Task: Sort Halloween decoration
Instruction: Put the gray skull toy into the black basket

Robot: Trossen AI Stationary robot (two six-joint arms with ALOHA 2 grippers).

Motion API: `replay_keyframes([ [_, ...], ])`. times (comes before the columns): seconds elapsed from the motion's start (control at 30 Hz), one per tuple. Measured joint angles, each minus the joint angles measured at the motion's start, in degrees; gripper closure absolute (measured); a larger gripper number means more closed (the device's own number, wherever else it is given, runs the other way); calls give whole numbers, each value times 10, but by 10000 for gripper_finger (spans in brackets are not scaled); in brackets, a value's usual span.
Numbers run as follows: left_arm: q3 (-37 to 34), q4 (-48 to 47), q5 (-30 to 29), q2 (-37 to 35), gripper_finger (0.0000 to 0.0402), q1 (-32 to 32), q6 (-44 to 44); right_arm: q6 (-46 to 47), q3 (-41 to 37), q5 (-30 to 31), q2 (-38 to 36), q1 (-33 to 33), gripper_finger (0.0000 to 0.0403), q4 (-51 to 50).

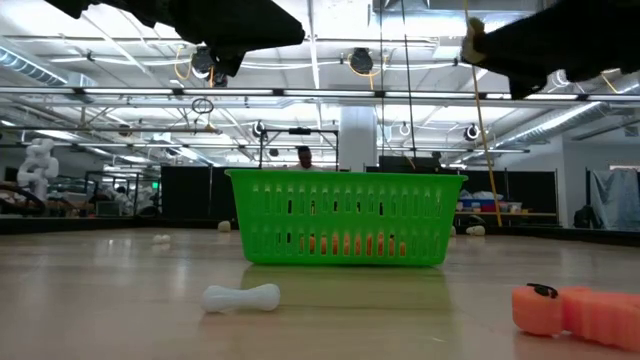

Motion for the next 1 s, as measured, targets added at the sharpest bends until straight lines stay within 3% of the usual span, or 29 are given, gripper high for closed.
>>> replay_keyframes([
  [0.23, 0, 6, 0, 0, 355, 0, 0, -66, -3, -94, 0, -62, 358, 65],
  [0.4, 0, 9, 0, 0, 355, 0, 0, -73, -3, -127, 0, -88, 358, 70],
  [0.6, 0, 14, 0, 0, 355, 0, 0, -117, -3, -129, 0, -95, 358, 70],
  [1.0, 0, 25, 0, 0, 355, 0, 0, -371, -3, -128, 0, -95, 358, 66],
])
